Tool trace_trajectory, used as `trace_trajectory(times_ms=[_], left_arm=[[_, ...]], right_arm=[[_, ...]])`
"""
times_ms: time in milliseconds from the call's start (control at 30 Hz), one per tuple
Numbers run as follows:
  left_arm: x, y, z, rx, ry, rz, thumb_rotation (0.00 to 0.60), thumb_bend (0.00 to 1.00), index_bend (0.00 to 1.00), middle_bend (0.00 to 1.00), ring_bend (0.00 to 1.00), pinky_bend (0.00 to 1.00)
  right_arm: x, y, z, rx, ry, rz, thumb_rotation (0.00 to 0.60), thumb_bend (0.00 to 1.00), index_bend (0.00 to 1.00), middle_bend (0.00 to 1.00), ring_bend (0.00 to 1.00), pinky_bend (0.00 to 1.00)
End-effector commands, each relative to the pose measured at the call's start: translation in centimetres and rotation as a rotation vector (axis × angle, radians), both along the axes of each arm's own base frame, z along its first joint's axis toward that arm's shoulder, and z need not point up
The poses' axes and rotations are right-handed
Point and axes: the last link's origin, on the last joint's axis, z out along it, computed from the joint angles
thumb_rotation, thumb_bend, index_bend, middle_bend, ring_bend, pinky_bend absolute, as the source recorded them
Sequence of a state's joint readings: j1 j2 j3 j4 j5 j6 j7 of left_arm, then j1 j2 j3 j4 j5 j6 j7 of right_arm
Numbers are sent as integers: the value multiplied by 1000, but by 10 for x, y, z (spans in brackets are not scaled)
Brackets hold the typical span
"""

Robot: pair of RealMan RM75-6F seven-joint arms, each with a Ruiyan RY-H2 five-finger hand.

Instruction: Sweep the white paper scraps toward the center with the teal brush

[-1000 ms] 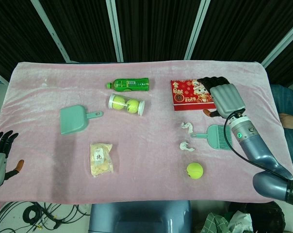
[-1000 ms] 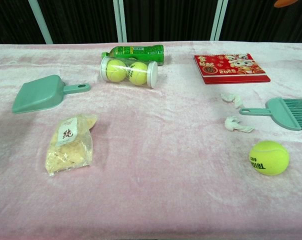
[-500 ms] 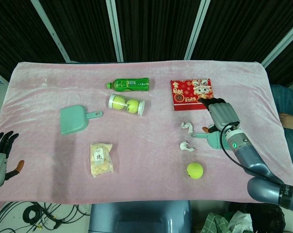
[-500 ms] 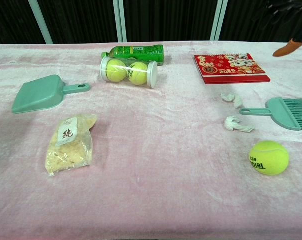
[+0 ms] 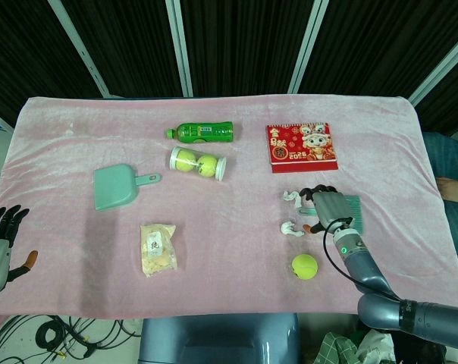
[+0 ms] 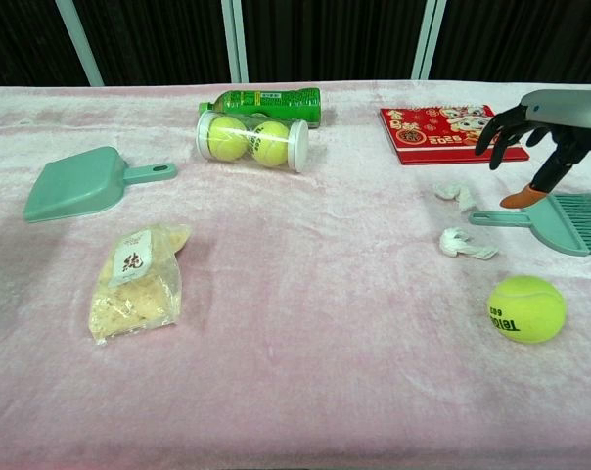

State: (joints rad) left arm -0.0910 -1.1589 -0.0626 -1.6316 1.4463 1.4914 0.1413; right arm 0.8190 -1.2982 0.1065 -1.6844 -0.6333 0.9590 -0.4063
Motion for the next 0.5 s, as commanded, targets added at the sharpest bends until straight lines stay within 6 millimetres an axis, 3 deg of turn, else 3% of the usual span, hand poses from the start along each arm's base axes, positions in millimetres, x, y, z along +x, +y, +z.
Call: trace_trajectory(times_ms=[33, 267, 500], left_arm=[[0, 0, 0, -1, 0, 0, 600, 309, 110, 85, 6, 51], [0, 0, 0, -4, -3, 2, 600, 309, 110, 85, 6, 51], [0, 1, 0, -4, -5, 4, 600, 309, 110, 85, 6, 51]], right_arm=[[-12, -1, -19, -42, 19, -40, 600, 125, 293, 323, 160, 150], [-17, -9, -37, -80, -4, -105, 600, 175, 322, 343, 165, 150], [-27, -18, -42, -93, 36, -128, 600, 227, 356, 368, 166, 150]])
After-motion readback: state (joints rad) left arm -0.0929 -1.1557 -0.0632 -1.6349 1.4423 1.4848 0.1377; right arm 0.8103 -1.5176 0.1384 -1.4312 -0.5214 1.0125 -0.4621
